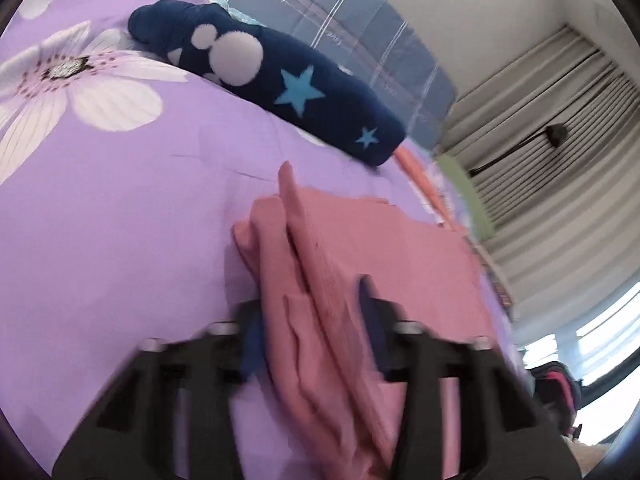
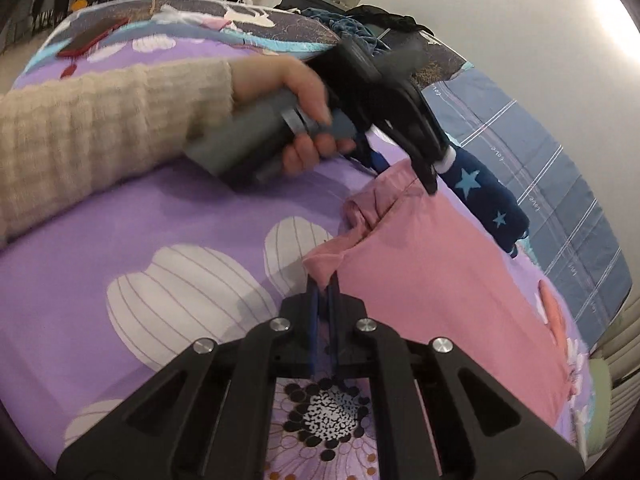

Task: Fold small clothes

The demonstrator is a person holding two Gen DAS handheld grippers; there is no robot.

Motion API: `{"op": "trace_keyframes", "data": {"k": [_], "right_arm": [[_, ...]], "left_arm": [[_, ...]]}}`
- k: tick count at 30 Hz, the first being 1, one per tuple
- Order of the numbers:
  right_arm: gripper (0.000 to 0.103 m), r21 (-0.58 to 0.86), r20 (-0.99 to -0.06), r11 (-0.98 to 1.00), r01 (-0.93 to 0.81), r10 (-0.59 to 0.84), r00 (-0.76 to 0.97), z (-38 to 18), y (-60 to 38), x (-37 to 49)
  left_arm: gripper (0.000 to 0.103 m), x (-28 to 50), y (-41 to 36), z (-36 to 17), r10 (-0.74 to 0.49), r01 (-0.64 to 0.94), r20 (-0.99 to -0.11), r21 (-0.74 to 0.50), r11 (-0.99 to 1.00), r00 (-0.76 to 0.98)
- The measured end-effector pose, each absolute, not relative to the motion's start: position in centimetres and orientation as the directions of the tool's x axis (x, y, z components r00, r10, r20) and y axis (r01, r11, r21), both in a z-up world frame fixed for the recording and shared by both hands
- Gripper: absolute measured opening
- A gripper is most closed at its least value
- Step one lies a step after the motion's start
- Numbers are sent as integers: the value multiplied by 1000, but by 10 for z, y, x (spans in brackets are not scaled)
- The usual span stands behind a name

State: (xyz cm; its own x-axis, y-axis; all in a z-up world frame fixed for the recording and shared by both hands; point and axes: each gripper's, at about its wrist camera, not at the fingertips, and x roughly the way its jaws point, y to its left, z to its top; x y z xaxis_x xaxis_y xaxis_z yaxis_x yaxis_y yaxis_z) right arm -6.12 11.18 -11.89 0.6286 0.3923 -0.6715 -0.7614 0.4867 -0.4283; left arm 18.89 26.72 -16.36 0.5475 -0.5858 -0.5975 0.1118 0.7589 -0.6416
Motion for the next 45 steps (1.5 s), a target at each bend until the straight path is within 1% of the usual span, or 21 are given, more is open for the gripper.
{"op": "trace_keyframes", "data": {"k": [1, 4, 5, 7, 9, 12, 13, 14, 16, 18, 21, 22, 24, 30, 32, 35, 38, 40, 41, 43, 45], "right_arm": [[4, -408, -675, 497, -766, 401, 619, -115, 111, -59], [4, -386, -671, 517, -764, 411, 617, -108, 109, -56], [4, -381, -677, 516, -767, 409, 612, -111, 109, -54], [4, -380, -710, 500, -778, 381, 592, -127, 111, -52], [4, -390, -716, 494, -777, 368, 593, -133, 111, -55], [5, -354, -705, 512, -783, 405, 583, -120, 102, -56], [8, -329, -711, 520, -788, 413, 569, -116, 97, -55], [21, -320, -714, 523, -790, 414, 564, -114, 93, -55], [39, -358, -699, 527, -771, 397, 595, -114, 86, -60], [40, -405, -698, 510, -759, 364, 616, -121, 84, -65], [41, -429, -716, 489, -760, 328, 616, -132, 91, -63], [41, -452, -710, 479, -752, 318, 629, -136, 97, -64], [42, -493, -688, 466, -734, 307, 657, -140, 106, -63], [43, -642, -596, 455, -617, 209, 775, -155, 140, -59], [43, -646, -596, 471, -600, 180, 783, -153, 143, -59], [44, -582, -644, 533, -614, 158, 748, -146, 135, -54], [47, -590, -636, 538, -602, 150, 757, -148, 137, -50], [45, -611, -612, 532, -586, 152, 776, -152, 145, -44], [30, -610, -611, 530, -589, 159, 775, -153, 149, -41], [5, -568, -654, 532, -628, 172, 737, -154, 153, -33], [4, -516, -664, 574, -636, 200, 720, -145, 145, -30]], "left_arm": [[7, 197, 264, -163, -576, 81, -616, -642, 762, 537], [7, 198, 266, -152, -594, 116, -552, -668, 735, 586], [7, 196, 267, -153, -591, 115, -550, -667, 736, 590], [8, 195, 268, -171, -556, 71, -603, -639, 766, 572], [8, 190, 275, -177, -586, 76, -558, -683, 727, 587], [8, 187, 275, -171, -563, 84, -560, -660, 747, 608], [9, 187, 275, -171, -560, 83, -563, -657, 749, 608], [9, 187, 275, -171, -563, 84, -559, -660, 746, 609], [13, 184, 278, -170, -563, 86, -548, -665, 742, 618], [17, 183, 280, -171, -561, 80, -549, -667, 741, 619], [19, 183, 281, -172, -569, 86, -545, -671, 736, 616], [23, 182, 280, -171, -567, 93, -547, -664, 742, 615], [26, 182, 276, -170, -560, 104, -554, -647, 755, 616], [27, 183, 270, -171, -549, 111, -570, -625, 773, 611], [27, 183, 272, -172, -557, 109, -563, -637, 763, 611], [27, 183, 273, -173, -567, 108, -554, -650, 752, 609], [27, 192, 271, -175, -582, 101, -545, -672, 734, 604], [25, 205, 266, -176, -563, 75, -562, -664, 744, 606], [18, 208, 263, -176, -540, 64, -583, -641, 765, 607], [10, 208, 259, -173, -523, 66, -595, -619, 782, 610], [10, 204, 258, -168, -518, 77, -595, -608, 790, 615]]}}
